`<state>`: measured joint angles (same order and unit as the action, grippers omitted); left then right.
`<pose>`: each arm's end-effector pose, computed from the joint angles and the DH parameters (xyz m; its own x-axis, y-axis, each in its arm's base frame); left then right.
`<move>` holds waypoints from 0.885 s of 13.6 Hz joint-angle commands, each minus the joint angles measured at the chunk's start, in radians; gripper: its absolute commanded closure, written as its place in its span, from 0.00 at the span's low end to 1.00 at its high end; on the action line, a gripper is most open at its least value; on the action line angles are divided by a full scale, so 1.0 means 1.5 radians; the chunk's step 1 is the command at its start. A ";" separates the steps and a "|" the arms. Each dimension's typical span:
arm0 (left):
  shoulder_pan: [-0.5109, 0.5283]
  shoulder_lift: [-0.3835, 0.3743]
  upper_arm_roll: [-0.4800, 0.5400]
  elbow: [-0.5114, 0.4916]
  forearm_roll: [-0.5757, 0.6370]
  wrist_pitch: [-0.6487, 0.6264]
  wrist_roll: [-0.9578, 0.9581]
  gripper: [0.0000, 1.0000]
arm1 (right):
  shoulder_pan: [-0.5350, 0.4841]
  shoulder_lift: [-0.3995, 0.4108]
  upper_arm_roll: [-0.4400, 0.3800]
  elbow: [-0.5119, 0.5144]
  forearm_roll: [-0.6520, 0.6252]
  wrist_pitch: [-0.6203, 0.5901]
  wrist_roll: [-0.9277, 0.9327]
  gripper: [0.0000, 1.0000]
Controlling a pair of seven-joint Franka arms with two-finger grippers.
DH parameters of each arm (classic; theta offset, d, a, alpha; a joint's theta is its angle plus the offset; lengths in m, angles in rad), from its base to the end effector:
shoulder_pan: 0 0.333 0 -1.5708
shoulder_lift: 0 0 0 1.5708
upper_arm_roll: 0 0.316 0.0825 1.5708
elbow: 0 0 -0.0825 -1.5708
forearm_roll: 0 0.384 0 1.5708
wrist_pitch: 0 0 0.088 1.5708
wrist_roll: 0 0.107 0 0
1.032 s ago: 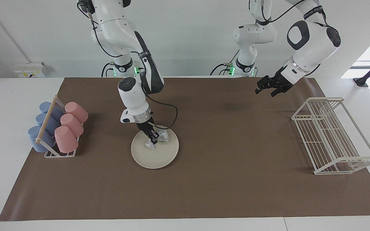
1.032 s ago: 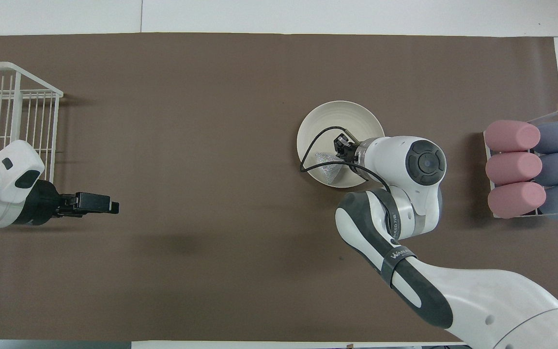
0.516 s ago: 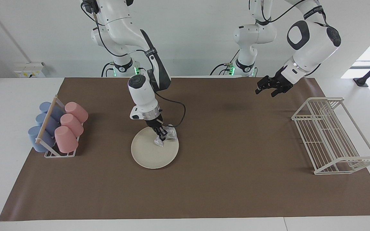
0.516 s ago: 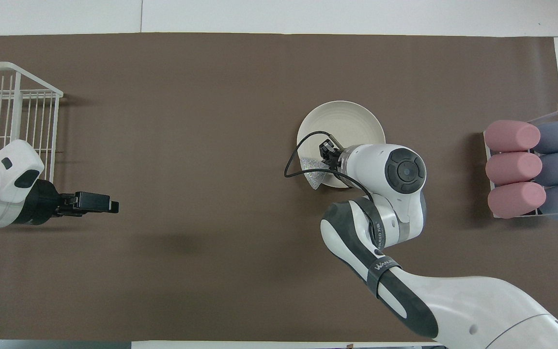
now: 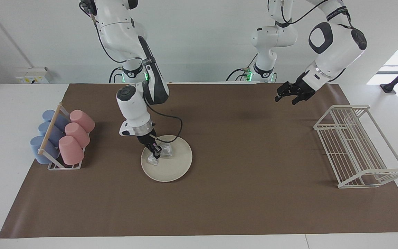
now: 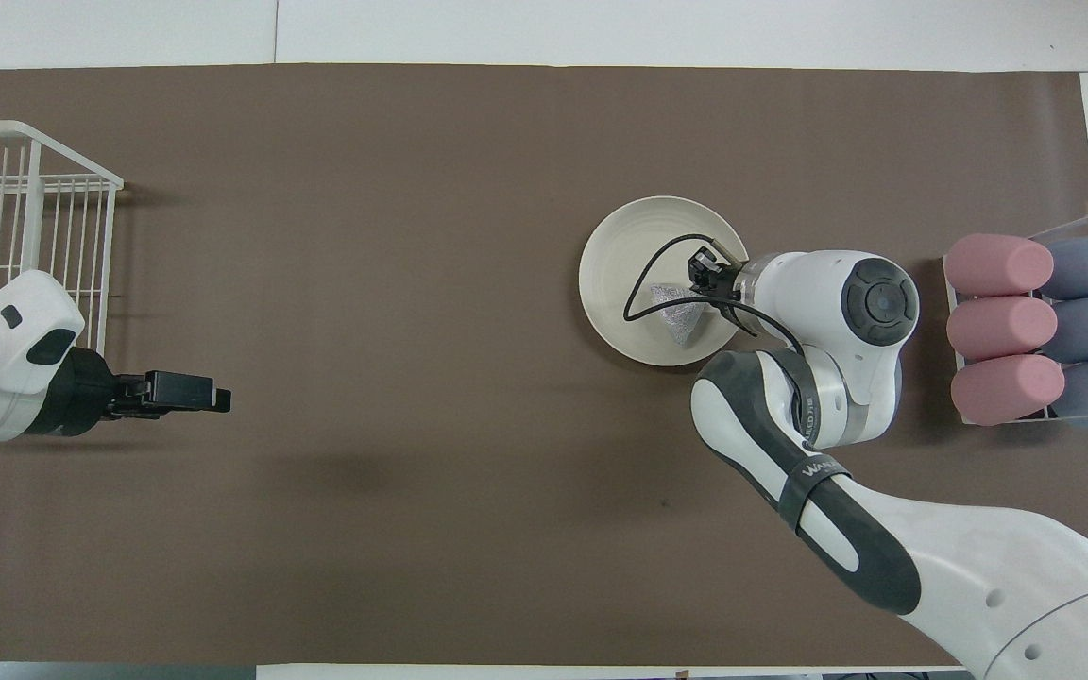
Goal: Wipe plate with sponge
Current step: 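Rub the sponge around the plate surface with the right gripper, then lift the sponge off the plate toward the left gripper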
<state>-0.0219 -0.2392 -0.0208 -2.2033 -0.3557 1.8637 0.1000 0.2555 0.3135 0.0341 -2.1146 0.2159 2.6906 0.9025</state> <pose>0.4687 -0.0473 0.4776 0.9958 -0.0351 -0.0842 -0.0056 -0.9450 0.3271 0.5789 0.1646 0.2909 0.6943 -0.7190 0.0330 -0.6830 -0.6726 -0.2847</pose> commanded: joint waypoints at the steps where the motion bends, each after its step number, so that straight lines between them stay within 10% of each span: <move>1: 0.003 0.007 -0.002 0.010 0.015 0.005 -0.009 0.00 | 0.022 0.009 0.006 0.075 0.010 -0.093 0.065 1.00; 6: 0.025 0.007 0.000 0.010 0.001 0.003 -0.009 0.00 | 0.040 -0.060 -0.003 0.277 -0.011 -0.442 0.233 1.00; 12: 0.033 0.006 0.000 0.010 -0.326 -0.020 -0.011 0.00 | 0.120 -0.066 0.001 0.538 -0.116 -0.790 0.459 1.00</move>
<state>0.0210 -0.2385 -0.0180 -2.2032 -0.7368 1.8615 0.0917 0.4028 0.1719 0.0334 -1.4286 0.0798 1.6064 1.4889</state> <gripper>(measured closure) 0.000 0.894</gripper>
